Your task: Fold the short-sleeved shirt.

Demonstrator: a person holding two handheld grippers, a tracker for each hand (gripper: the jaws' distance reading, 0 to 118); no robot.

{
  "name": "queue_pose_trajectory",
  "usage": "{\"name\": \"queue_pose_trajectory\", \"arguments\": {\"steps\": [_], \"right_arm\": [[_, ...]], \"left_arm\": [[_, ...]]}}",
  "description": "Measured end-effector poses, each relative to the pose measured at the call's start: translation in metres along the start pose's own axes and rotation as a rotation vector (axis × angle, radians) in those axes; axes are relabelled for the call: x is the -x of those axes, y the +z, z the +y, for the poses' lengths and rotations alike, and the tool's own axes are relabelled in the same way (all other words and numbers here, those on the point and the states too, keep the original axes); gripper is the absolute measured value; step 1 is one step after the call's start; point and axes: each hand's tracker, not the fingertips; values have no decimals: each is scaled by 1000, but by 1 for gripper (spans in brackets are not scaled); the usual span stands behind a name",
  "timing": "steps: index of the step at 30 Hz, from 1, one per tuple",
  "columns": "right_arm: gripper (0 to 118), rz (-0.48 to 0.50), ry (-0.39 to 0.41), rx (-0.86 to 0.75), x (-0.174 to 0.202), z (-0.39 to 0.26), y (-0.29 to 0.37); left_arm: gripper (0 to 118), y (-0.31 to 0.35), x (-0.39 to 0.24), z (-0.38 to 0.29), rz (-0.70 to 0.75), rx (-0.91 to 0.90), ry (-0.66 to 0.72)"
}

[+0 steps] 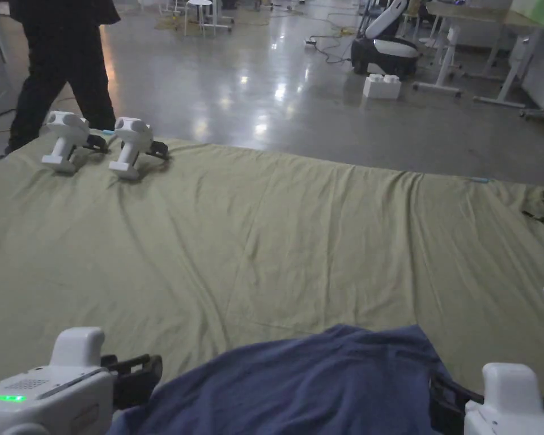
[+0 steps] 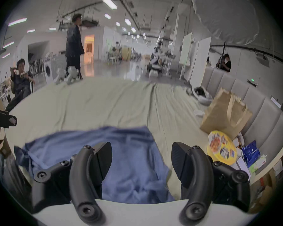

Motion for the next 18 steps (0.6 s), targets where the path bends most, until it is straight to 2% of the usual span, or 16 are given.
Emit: {"name": "queue_pose_trajectory", "arguments": {"steps": [5, 8, 11, 14, 15, 16, 17, 18], "right_arm": [[78, -11, -55, -171, 30, 20, 7], [67, 5, -74, -252, 42, 28, 7], [62, -44, -95, -317, 52, 35, 8], [27, -55, -140, -354, 54, 41, 10], [19, -68, -158, -366, 54, 42, 9], [17, -63, -170, -374, 53, 44, 10], [13, -54, -180, -391, 51, 44, 12], [13, -55, -179, -405, 51, 45, 14]], "left_arm": [[72, 6, -34, 14, 65, -167, -97], [72, 7, -55, 19, 91, -275, -135], [72, 7, -72, 23, 138, -350, -168], [67, 7, -82, 28, 131, -411, -175], [61, 8, -86, 29, 136, -422, -177], [52, 9, -88, 31, 136, -434, -182], [32, 10, -90, 33, 142, -458, -189], [17, 10, -93, 34, 160, -466, -194]]}}
